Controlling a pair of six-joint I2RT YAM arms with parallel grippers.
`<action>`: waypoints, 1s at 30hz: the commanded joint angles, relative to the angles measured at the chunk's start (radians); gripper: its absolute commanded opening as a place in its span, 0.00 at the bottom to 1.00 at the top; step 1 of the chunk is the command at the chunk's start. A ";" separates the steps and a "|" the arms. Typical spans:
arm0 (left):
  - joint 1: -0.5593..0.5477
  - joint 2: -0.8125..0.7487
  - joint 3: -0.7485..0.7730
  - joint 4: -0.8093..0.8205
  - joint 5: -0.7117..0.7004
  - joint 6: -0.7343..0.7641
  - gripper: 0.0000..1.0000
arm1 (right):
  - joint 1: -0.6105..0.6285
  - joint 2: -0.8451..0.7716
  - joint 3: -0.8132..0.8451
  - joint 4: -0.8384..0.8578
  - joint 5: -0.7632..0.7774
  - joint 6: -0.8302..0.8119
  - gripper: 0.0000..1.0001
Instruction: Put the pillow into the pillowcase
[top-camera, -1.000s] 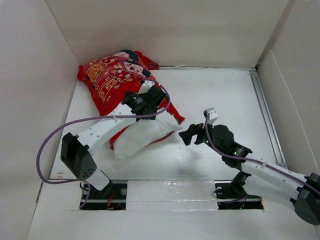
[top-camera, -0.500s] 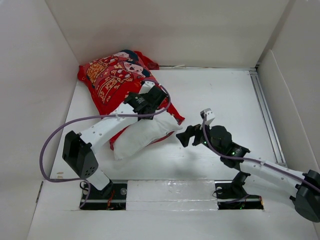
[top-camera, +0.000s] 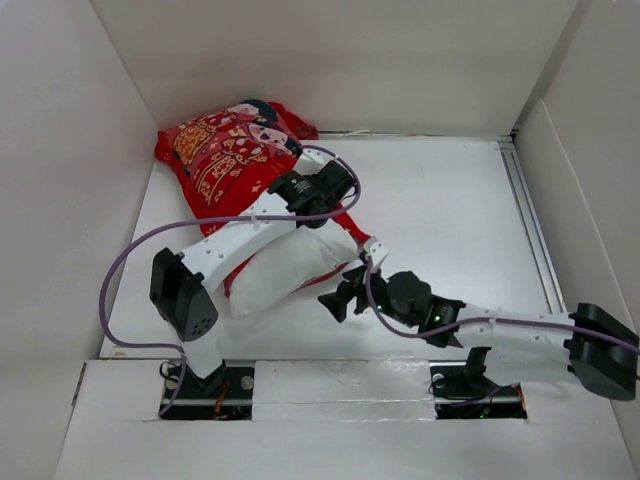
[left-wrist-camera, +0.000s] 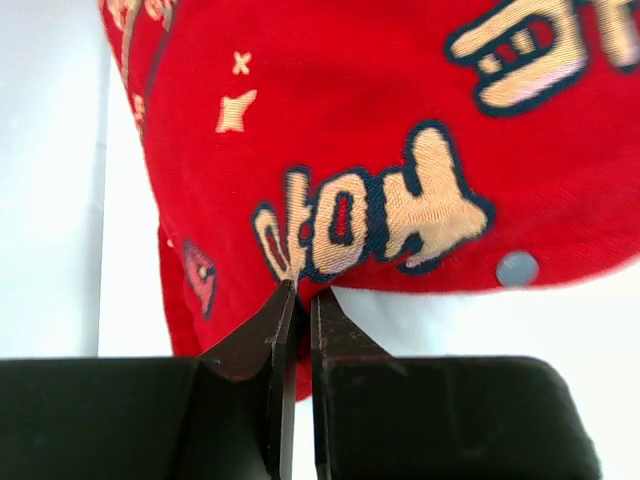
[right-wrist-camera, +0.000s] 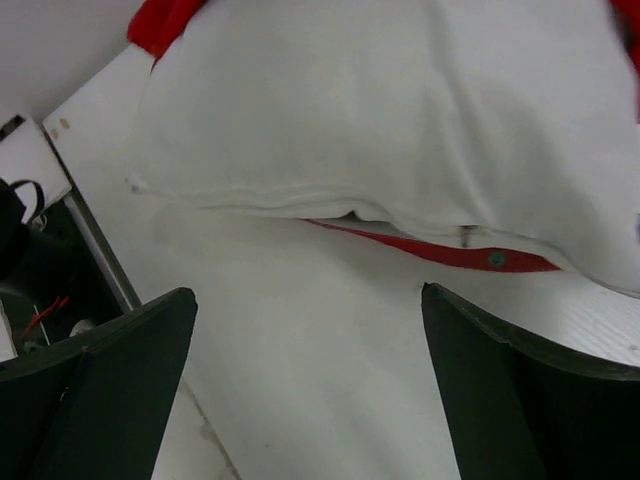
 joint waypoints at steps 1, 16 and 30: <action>-0.061 -0.010 0.081 -0.092 -0.086 -0.060 0.00 | 0.059 0.101 0.118 0.136 0.144 -0.051 1.00; -0.293 -0.197 0.319 -0.092 0.199 -0.029 0.00 | -0.171 0.754 0.355 0.814 0.032 0.163 0.00; -0.293 -0.427 0.270 0.028 0.566 -0.001 0.00 | -0.214 0.480 0.363 0.835 0.293 0.020 0.00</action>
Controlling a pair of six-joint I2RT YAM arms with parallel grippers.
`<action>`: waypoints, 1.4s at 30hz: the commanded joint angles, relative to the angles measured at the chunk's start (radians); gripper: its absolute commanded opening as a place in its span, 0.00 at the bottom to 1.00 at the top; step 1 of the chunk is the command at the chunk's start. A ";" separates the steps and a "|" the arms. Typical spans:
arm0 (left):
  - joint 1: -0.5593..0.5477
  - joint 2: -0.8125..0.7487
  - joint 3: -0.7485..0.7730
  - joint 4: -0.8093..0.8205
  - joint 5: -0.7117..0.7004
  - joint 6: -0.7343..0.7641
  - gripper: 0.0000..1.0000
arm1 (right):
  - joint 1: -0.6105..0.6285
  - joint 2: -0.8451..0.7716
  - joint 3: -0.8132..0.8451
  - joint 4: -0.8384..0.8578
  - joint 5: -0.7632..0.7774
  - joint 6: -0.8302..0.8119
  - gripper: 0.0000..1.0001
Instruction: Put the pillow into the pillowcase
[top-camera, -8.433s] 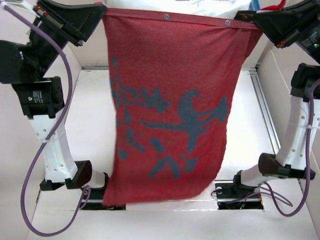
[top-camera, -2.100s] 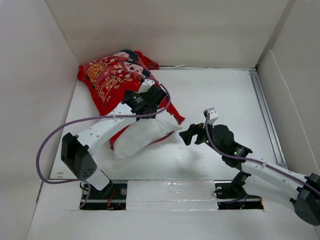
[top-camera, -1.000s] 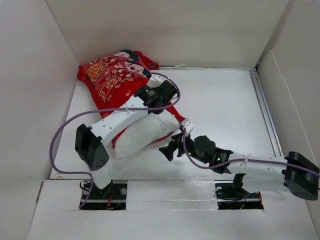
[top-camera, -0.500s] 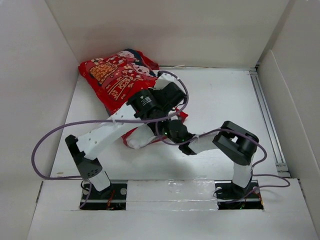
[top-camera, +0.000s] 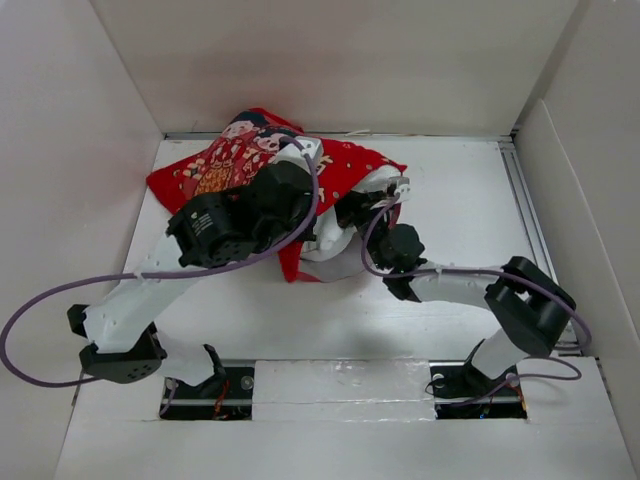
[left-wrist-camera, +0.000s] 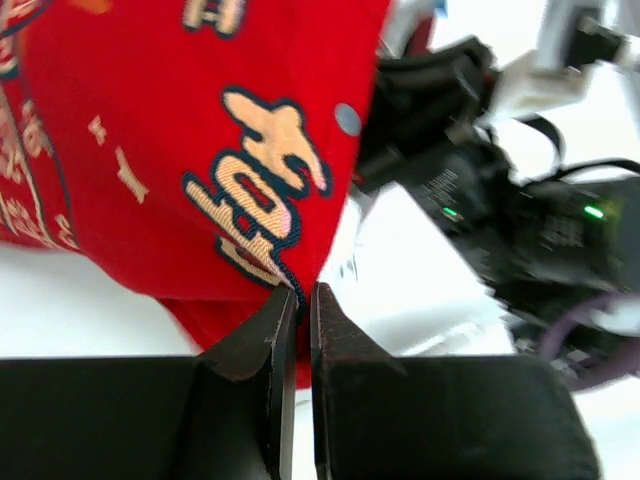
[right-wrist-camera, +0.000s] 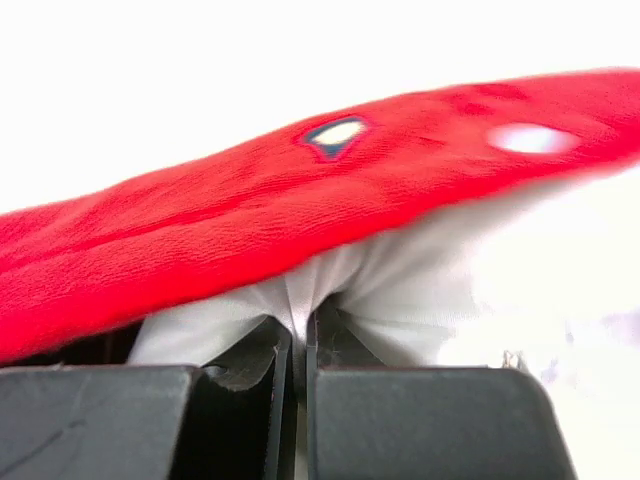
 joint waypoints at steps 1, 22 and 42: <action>-0.025 -0.108 0.023 0.097 0.204 0.009 0.00 | 0.032 0.083 0.096 0.096 0.160 -0.074 0.00; -0.035 -0.178 -0.479 0.562 0.239 -0.058 0.00 | 0.008 0.210 -0.358 0.471 -0.110 0.141 0.89; -0.078 -0.091 -0.594 0.841 0.369 -0.069 1.00 | -0.484 -0.281 -0.263 -0.633 -0.238 0.127 1.00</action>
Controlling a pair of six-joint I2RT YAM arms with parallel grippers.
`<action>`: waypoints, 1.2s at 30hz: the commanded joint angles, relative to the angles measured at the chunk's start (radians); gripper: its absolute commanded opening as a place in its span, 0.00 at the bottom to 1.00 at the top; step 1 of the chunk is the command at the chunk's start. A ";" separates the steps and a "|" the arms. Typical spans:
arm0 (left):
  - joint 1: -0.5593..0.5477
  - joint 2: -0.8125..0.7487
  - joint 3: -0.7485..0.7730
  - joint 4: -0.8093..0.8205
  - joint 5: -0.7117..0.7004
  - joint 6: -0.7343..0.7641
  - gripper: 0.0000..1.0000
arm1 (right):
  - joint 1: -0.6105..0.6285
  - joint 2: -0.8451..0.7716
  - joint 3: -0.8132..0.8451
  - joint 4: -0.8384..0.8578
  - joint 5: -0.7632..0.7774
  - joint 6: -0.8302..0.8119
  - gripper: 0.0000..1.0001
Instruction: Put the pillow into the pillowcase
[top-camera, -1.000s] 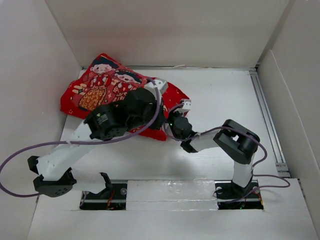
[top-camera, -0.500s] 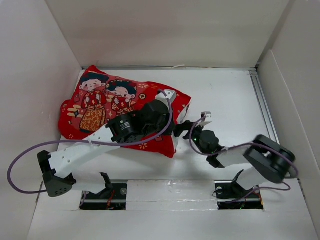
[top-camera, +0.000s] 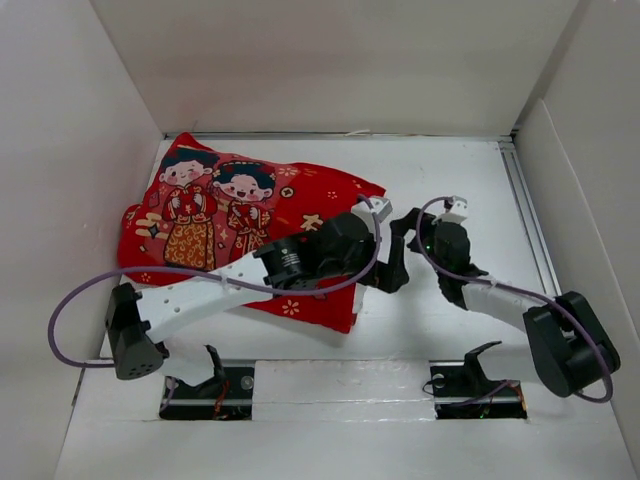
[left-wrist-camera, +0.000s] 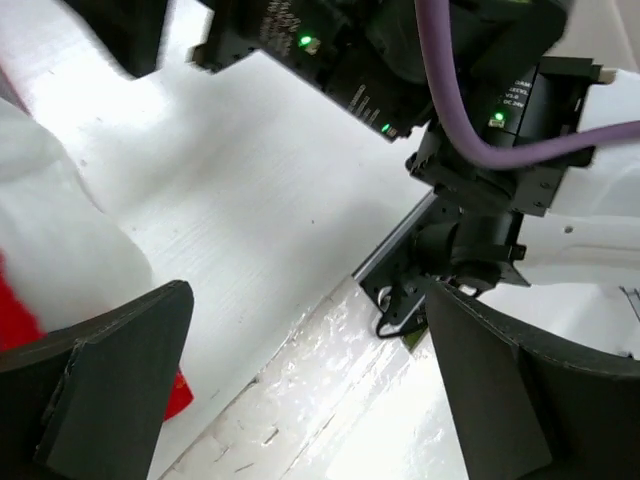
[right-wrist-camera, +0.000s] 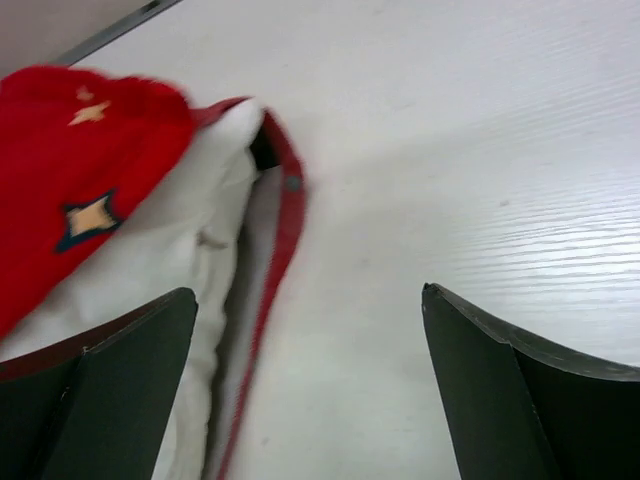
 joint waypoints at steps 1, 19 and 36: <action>0.004 -0.128 0.021 0.036 -0.114 0.009 1.00 | -0.105 0.006 0.033 -0.039 -0.116 0.000 1.00; 0.004 -0.039 0.022 -0.337 -0.496 -0.123 1.00 | -0.279 0.635 0.484 0.538 -0.932 0.045 0.93; 0.004 0.298 0.261 -0.383 -0.582 -0.048 0.08 | -0.429 0.380 0.412 0.231 -0.611 -0.006 0.00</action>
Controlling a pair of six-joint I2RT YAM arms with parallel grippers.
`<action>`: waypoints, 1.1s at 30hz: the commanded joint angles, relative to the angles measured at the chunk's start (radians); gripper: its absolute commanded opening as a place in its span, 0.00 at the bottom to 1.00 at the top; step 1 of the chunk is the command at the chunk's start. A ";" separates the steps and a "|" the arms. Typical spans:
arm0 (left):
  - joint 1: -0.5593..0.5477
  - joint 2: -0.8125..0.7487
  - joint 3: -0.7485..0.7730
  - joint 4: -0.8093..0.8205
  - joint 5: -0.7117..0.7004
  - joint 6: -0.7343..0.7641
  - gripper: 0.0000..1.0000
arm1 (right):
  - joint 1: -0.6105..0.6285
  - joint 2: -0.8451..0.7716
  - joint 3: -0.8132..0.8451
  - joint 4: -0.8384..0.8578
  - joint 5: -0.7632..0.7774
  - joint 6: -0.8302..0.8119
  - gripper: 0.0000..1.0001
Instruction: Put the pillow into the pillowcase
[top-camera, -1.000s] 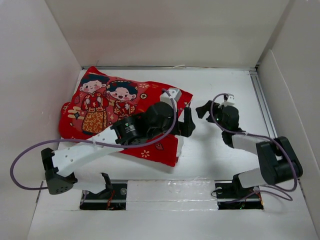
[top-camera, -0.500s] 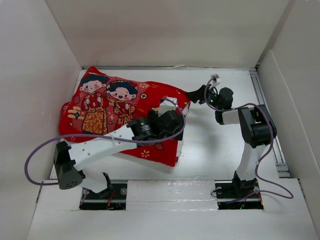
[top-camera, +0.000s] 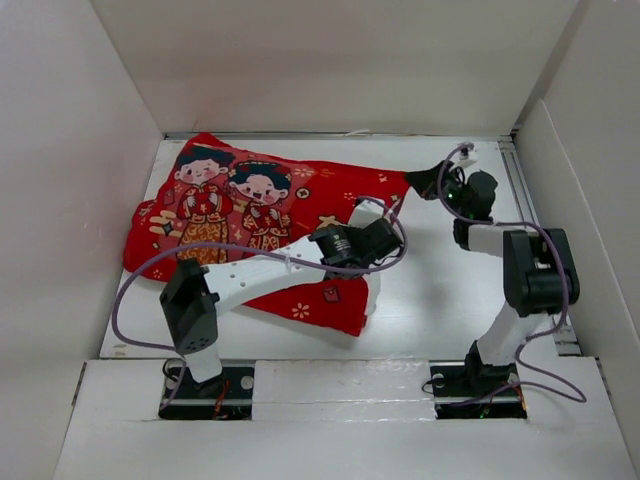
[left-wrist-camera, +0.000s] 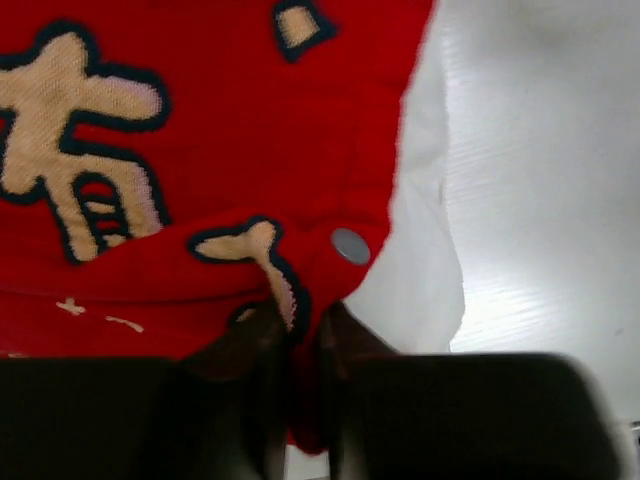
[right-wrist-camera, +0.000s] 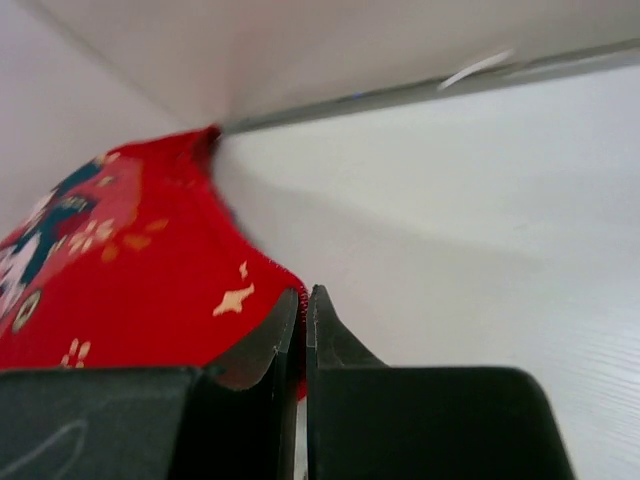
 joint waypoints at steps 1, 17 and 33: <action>-0.001 0.033 0.143 0.006 -0.037 0.019 0.00 | -0.043 -0.168 -0.004 -0.240 0.345 -0.096 0.00; -0.006 0.087 0.318 0.200 0.134 0.114 0.00 | 0.087 -0.531 -0.211 -0.568 0.544 -0.168 0.99; 0.125 0.019 0.503 0.127 0.258 0.099 0.00 | 0.172 -0.851 -0.489 -0.446 0.271 -0.079 0.99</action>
